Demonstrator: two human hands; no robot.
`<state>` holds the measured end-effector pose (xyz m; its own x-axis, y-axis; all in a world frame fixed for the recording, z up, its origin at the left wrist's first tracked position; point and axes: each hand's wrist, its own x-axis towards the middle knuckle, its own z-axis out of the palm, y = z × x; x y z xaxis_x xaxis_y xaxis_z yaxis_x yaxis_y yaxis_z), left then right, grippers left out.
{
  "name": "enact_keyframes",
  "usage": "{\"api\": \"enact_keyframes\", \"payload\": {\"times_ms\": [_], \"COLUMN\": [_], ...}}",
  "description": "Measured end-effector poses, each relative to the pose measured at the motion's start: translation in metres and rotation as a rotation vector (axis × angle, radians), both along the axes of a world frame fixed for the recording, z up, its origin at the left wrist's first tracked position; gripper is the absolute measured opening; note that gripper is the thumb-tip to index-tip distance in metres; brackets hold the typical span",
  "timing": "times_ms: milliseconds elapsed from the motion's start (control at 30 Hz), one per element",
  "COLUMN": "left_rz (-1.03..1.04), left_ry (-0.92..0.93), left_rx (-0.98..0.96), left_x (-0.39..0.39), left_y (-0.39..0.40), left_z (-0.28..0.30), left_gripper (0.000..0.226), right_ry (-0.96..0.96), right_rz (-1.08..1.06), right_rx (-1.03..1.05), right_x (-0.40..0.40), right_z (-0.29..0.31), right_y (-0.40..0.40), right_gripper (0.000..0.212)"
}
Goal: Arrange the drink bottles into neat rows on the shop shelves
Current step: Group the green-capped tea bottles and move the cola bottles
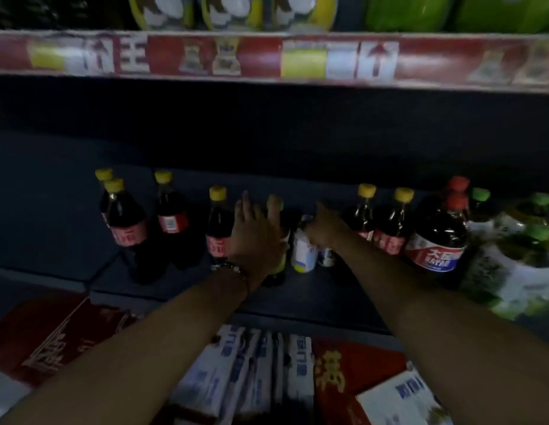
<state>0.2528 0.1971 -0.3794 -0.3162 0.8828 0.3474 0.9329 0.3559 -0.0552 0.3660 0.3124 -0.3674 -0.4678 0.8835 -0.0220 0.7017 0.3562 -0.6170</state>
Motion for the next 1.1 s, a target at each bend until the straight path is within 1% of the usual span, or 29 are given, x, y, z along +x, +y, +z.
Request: {"api": "enact_keyframes", "payload": {"times_ms": [67, 133, 167, 200, 300, 367, 400, 433, 467, 533, 567, 633, 667, 733, 800, 833, 867, 900, 933, 967, 1000, 1067, 1100], "left_rz": [-0.079, -0.145, -0.168, -0.192, -0.252, -0.26, -0.252, -0.249, -0.254, -0.278, -0.277, -0.23, -0.189, -0.074, 0.126, 0.213, 0.283, 0.357, 0.429, 0.475, 0.499, 0.515, 0.502], "left_ry": [-0.108, -0.238, -0.296, -0.342, -0.437, -0.516, -0.57, -0.649, -0.753, -0.97, -1.054, -1.201, -1.267, -1.418, -1.554, -1.602, -1.66, -1.726, -1.773, -1.806, -1.822, -1.818, -1.81], "left_rx": [0.077, 0.196, 0.23, 0.252, 0.333, 0.421, 0.47, 0.522, 0.578, 0.674, 0.692, 0.713, 0.685, 0.611, 0.56, 0.545, 0.535, 0.524, 0.5, 0.477, 0.458, 0.435, 0.431], "left_x": [0.0, 0.001, 0.003, 0.006, 0.017, 0.018, 0.017, 0.016, 0.016, 0.015, 0.014, 0.008, 0.006, 0.004, 0.0, -0.002, -0.002, -0.002, 0.002, 0.006, 0.014, 0.028, 0.034], "left_y": [0.002, -0.003, -0.008, -0.015, -0.034, -0.046, -0.052, -0.06, -0.068, -0.082, -0.087, -0.1, -0.108, -0.126, -0.146, -0.157, -0.167, -0.177, -0.185, -0.193, -0.198, -0.205, -0.204], "left_z": [-0.009, -0.018, -0.02, -0.021, -0.024, -0.031, -0.038, -0.044, -0.048, -0.053, -0.055, -0.053, -0.048, -0.037, -0.03, -0.021, -0.006, 0.012, 0.037, 0.063, 0.095, 0.163, 0.195], "left_gripper": [0.098, 0.093, 0.091, 0.09, 0.09, 0.088, 0.087, 0.087, 0.087, 0.088, 0.085, 0.066, 0.055, 0.04, 0.041, 0.043, 0.048, 0.057, 0.067, 0.073, 0.072, 0.055, 0.05], "right_ry": [-0.054, 0.011, 0.064, 0.118, 0.231, 0.308, 0.383, 0.486, 0.607, 0.785, 0.844, 0.973, 1.034, 1.047, 1.016, 1.0, 0.989, 0.972, 0.947, 0.916, 0.883, 0.82, 0.786], "right_rz": [-0.044, -0.06, -0.05, -0.036, -0.027, -0.008, 0.007, 0.018, 0.032, 0.02, -0.017, -0.155, -0.262, -0.44, -0.55, -0.604, -0.661, -0.704, -0.727, -0.73, -0.716, -0.615, -0.528], "right_rx": [0.101, 0.211, 0.231, 0.209, 0.092, 0.176, 0.19, 0.134, 0.027, -0.225, -0.337, -0.549, -0.667, -0.842, -0.969, -1.033, -1.082, -1.1, -1.099, -1.091, -1.074, -1.018, -0.988], "right_x": [-0.005, -0.008, -0.008, -0.006, 0.007, 0.018, 0.022, 0.026, 0.031, 0.04, 0.046, 0.056, 0.061, 0.072, 0.089, 0.097, 0.105, 0.113, 0.12, 0.127, 0.134, 0.147, 0.152], "right_z": [-0.022, -0.04, -0.047, -0.052, -0.057, -0.063, -0.068, -0.075, -0.083, -0.091, -0.091, -0.087, -0.081, -0.065, -0.041, -0.023, -0.003, 0.021, 0.046, 0.072, 0.099, 0.159, 0.19], "right_y": [-0.003, -0.011, -0.015, -0.017, -0.024, -0.037, -0.045, -0.057, -0.069, -0.086, -0.093, -0.104, -0.112, -0.131, -0.156, -0.168, -0.178, -0.187, -0.194, -0.2, -0.207, -0.219, -0.225], "right_gripper": [0.04, 0.029, 0.029, 0.032, 0.035, 0.041, 0.041, 0.038, 0.031, 0.016, 0.014, 0.025, 0.028, 0.024, 0.016, 0.022, 0.032, 0.041, 0.046, 0.045, 0.038, 0.022, 0.021]}}
